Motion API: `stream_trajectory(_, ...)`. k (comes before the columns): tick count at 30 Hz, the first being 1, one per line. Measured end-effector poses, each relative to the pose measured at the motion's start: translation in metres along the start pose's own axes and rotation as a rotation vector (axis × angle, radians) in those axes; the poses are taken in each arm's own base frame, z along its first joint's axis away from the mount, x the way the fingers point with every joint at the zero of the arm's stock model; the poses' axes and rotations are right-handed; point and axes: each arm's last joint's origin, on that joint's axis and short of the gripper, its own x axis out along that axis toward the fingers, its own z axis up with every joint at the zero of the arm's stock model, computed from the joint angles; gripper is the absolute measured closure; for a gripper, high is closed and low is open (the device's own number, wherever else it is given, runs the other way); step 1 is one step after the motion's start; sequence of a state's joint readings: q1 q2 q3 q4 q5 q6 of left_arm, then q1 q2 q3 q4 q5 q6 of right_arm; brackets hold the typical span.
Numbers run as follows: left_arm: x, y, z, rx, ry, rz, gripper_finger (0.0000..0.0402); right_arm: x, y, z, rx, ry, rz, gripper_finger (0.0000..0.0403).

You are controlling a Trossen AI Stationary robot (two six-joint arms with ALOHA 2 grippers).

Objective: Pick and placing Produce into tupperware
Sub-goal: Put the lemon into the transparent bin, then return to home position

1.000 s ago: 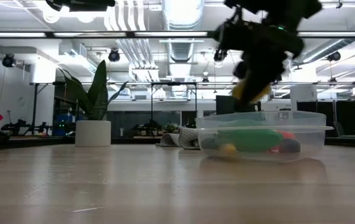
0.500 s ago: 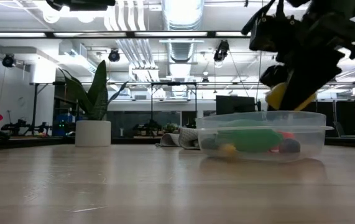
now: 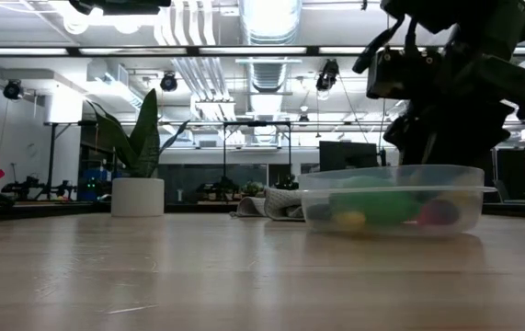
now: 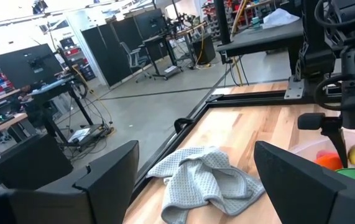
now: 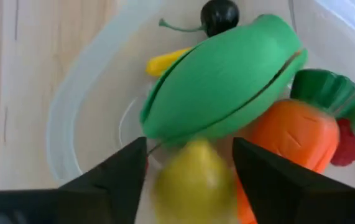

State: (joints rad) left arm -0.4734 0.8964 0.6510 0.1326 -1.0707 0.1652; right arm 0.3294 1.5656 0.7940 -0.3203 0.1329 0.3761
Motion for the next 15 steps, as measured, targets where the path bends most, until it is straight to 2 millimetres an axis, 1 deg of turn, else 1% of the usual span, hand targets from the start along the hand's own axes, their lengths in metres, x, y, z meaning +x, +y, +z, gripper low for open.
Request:
stream_trajectory(5, 0.000, 0.000, 0.000, 0.001, 0.001, 0.000, 0.0100, -0.003, 0.000, 0.002, 0.017, -0.023, 0.010, 0.0129)
stream_trajectory(8, 0.000, 0.000, 0.000, 0.001, 0.001, 0.000, 0.0100, -0.004, 0.001, 0.005, 0.018, -0.029, 0.012, 0.0106)
stream_trajectory(11, 0.000, 0.000, 0.000, 0.001, 0.000, 0.000, 0.0100, -0.008, 0.003, 0.010, 0.012, -0.048, 0.019, 0.0096)
stream_trajectory(15, 0.000, 0.000, 0.000, 0.000, 0.000, 0.000, 0.0100, -0.016, 0.005, 0.021, -0.042, -0.102, 0.008, 0.0100)
